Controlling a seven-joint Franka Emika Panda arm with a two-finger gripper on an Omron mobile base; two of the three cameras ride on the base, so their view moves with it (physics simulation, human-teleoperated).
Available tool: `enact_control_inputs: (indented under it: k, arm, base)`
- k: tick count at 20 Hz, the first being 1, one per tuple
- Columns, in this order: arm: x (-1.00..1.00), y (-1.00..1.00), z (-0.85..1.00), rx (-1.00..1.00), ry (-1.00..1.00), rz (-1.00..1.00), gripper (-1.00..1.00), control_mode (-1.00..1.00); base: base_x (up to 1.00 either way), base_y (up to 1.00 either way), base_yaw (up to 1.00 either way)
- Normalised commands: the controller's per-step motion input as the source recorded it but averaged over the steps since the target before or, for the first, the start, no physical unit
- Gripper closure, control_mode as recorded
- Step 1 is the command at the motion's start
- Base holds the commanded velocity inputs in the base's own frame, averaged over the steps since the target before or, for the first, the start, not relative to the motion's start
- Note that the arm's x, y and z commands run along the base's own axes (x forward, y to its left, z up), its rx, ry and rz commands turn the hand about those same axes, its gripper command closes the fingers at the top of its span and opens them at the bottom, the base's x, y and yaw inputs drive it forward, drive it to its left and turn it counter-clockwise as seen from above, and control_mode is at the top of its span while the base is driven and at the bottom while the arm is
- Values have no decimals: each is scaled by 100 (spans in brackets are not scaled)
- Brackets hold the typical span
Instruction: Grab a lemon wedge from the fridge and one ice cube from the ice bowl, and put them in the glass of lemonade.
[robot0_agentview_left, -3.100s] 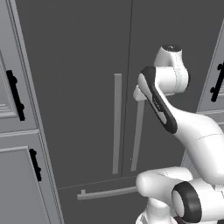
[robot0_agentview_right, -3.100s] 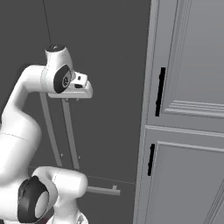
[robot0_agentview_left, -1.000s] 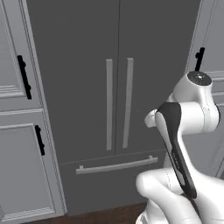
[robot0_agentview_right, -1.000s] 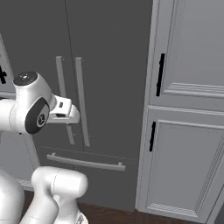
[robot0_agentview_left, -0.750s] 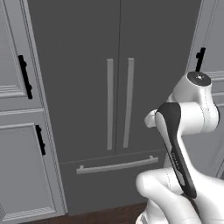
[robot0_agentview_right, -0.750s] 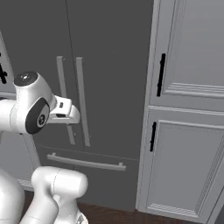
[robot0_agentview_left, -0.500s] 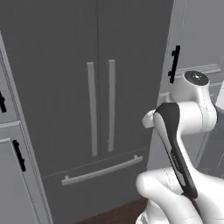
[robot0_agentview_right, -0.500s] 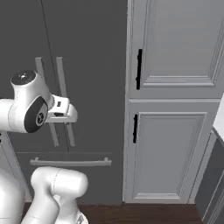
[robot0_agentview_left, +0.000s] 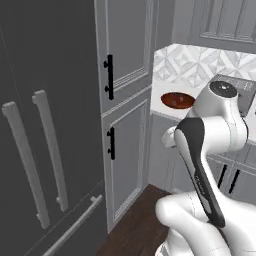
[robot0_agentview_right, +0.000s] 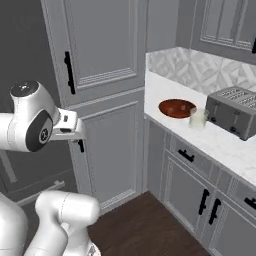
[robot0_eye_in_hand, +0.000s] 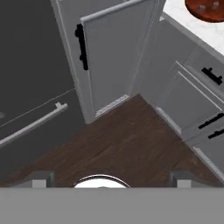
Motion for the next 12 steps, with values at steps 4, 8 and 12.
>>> enact_control_inputs:
  k: [4, 8, 12]
  arm:
    - [0, 0, 0, 0, 0, 0, -100, 100]
    - [0, 0, 0, 0, 0, 0, -100, 100]
    - [0, 0, 0, 0, 0, 0, -100, 100]
  base:
    - [61, 0, -67]
    - [100, -8, -52]
    - [100, -1, -37]
